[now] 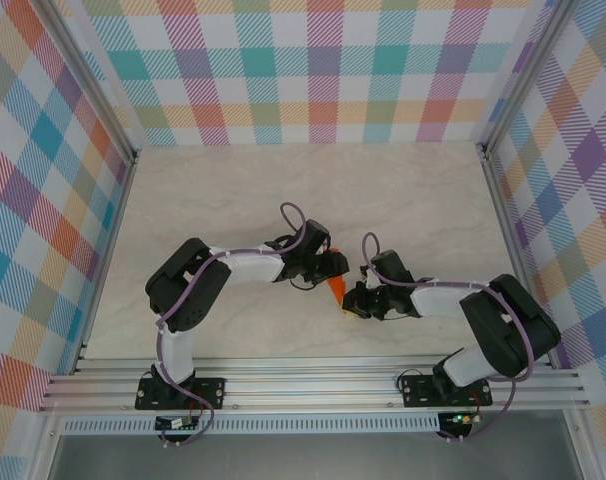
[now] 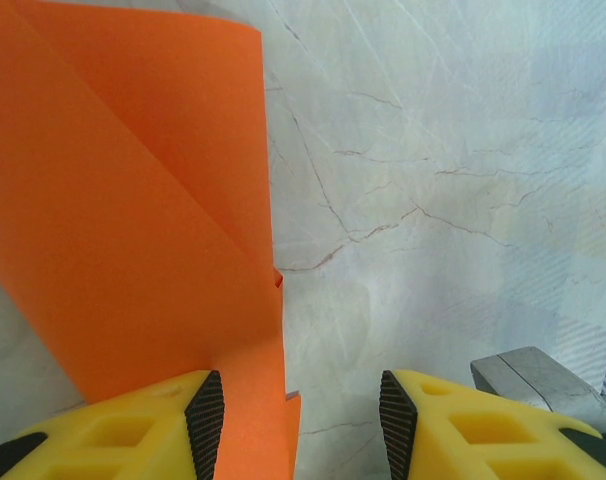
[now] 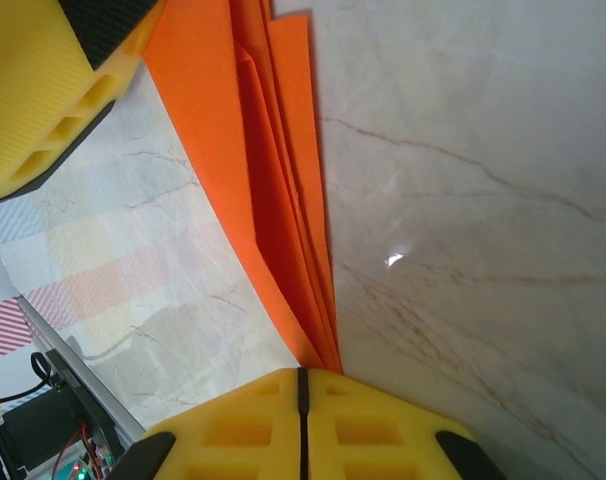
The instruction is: Fold a paper plane with a square sheet of paper (pick it up from the middle)
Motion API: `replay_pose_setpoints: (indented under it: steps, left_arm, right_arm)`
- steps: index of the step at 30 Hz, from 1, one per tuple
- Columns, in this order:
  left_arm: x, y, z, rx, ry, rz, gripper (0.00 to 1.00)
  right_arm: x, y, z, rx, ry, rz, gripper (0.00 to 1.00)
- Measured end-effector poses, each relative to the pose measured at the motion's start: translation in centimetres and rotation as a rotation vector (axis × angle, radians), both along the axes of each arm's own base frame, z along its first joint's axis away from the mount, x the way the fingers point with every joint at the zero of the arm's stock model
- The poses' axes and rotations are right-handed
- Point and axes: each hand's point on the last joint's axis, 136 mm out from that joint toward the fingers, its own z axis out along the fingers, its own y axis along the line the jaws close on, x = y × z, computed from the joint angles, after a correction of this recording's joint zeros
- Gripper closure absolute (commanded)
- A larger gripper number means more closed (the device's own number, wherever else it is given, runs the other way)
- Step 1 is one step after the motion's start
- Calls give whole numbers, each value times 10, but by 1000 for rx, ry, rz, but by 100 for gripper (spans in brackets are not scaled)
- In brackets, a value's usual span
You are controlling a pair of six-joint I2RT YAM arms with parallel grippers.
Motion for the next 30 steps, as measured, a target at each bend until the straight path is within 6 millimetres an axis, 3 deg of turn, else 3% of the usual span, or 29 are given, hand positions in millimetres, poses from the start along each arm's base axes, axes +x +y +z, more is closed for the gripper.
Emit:
replay_pose_setpoints:
  steps: [4, 10, 13, 18, 24, 27, 30]
  left_arm:
    - [0, 0, 0, -1, 1, -1, 52]
    - [0, 0, 0, -1, 1, -1, 52]
    - [0, 0, 0, -1, 1, -1, 52]
    - [0, -1, 0, -3, 1, -2, 51]
    - [1, -1, 2, -1, -13, -20, 47]
    - [2, 1, 11, -4, -32, -31, 43]
    - [7, 5, 32, -17, -75, -29, 41]
  right_arm:
    - [-2, -3, 14, 5, -27, -6, 90]
    - [13, 6, 30, 38, -71, -11, 89]
    - [19, 10, 24, 35, -62, -16, 89]
    - [19, 8, -2, -9, -2, -26, 91]
    - [20, 9, -3, -11, 0, -25, 93]
    - [21, 10, -4, -2, -1, -22, 93]
    - [22, 12, -4, 8, 1, -16, 94]
